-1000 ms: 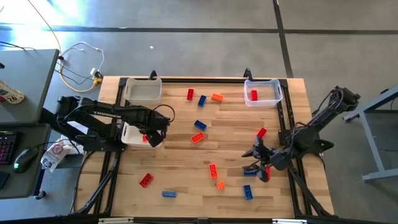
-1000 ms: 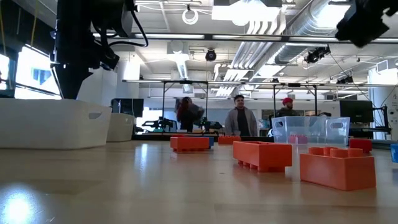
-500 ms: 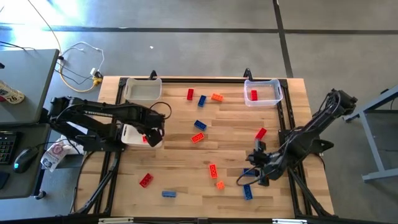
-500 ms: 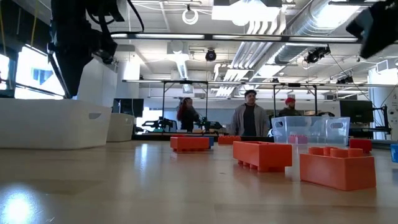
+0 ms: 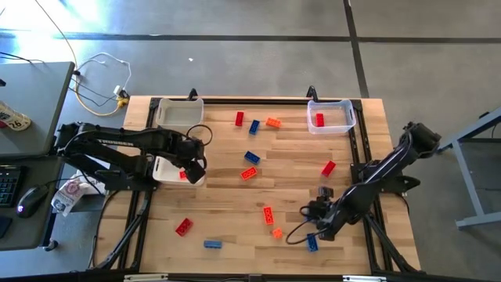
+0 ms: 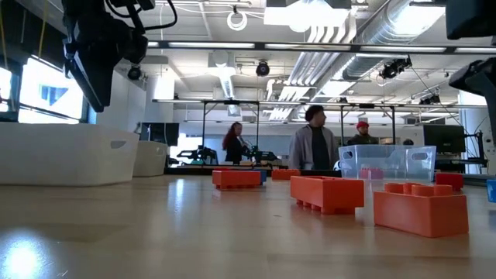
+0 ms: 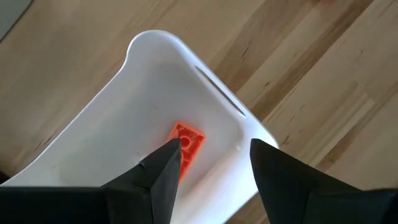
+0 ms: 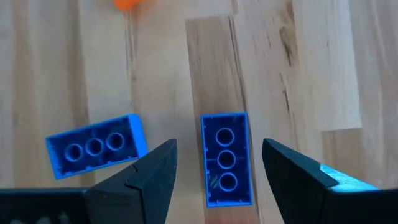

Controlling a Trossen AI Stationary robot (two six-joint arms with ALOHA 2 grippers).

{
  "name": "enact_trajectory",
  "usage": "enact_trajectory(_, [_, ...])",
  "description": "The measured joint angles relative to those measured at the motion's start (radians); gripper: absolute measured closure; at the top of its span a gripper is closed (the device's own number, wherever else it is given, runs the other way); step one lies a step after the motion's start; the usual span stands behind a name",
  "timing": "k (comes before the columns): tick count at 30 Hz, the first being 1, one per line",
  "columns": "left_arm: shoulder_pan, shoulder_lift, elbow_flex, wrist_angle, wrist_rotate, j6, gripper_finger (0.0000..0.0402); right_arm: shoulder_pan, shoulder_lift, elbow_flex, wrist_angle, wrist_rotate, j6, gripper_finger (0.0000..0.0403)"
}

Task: Sort & place blocks by color
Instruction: Put the blue game piece into the gray bin

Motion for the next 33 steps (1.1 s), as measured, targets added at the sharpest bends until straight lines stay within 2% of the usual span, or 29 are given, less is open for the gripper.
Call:
enact_trajectory(21, [0.000, 0.000, 0.000, 0.003, -0.003, 0.020, 0.0222, 0.000, 0.185, 0.000, -0.017, -0.077, 0.110, 0.0184])
enact_trajectory(25, [0.000, 0.000, 0.000, 0.005, -0.006, 0.027, 0.0222, 0.000, 0.198, 0.003, -0.014, -0.087, 0.152, 0.0219])
enact_trajectory(30, [0.000, 0.000, 0.000, 0.015, -0.007, 0.027, 0.0222, 0.000, 0.198, 0.003, -0.003, -0.087, 0.163, 0.0291])
enact_trajectory(33, [0.000, 0.000, 0.000, 0.036, -0.007, 0.034, 0.0222, 0.000, 0.194, 0.002, 0.002, -0.086, 0.166, 0.0292])
